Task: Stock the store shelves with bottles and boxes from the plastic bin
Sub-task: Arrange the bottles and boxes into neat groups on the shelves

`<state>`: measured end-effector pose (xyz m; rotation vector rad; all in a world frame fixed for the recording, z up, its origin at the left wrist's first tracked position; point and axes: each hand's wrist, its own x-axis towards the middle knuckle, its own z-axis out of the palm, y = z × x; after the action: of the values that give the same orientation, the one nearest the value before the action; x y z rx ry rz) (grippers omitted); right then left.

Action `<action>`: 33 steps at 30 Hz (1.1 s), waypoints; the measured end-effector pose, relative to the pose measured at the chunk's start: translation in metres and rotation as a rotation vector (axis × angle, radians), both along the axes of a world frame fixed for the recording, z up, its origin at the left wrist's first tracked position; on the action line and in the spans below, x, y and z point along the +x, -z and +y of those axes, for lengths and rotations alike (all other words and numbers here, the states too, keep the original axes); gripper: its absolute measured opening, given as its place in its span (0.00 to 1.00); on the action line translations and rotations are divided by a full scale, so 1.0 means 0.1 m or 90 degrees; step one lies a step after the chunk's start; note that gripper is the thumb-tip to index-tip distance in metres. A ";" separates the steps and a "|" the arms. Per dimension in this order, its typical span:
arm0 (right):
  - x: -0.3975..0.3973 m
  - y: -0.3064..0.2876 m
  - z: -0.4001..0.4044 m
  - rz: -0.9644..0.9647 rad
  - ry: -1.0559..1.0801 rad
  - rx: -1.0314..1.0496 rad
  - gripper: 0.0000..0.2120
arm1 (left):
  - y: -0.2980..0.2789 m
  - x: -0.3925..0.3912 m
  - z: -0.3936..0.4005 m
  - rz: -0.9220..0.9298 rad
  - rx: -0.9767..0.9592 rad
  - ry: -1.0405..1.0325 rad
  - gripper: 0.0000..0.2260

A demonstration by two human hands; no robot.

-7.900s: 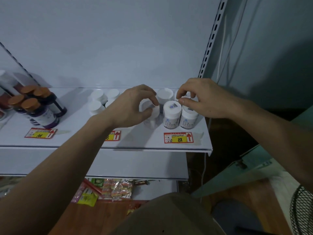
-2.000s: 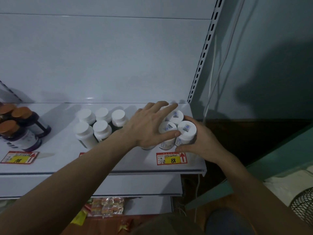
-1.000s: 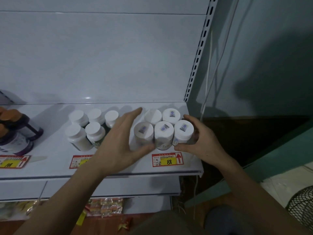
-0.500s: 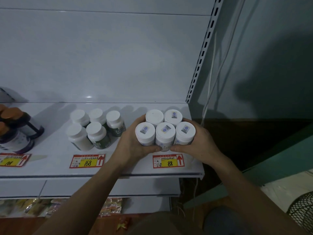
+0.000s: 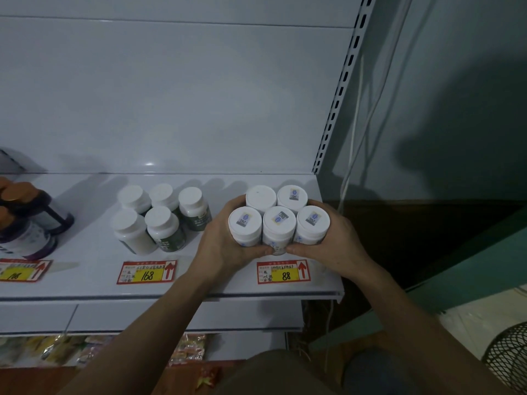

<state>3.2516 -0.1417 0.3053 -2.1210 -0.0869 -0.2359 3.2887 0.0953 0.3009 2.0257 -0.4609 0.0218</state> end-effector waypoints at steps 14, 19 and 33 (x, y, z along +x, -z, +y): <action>-0.05 0.01 -0.01 0.011 0.008 -0.025 0.36 | -0.01 -0.04 -0.01 0.004 -0.004 0.000 0.44; -0.09 -0.05 -0.09 0.067 -0.009 -0.027 0.48 | -0.05 -0.07 0.04 0.046 -0.040 0.021 0.54; 0.32 -1.09 0.11 0.020 -0.154 -0.410 0.35 | -1.25 0.23 1.33 -0.225 0.498 0.024 0.34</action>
<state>3.2836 -0.1303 0.4145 -2.7202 -0.4501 -0.0264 3.3114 0.2283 0.4257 2.7958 -0.8213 0.2076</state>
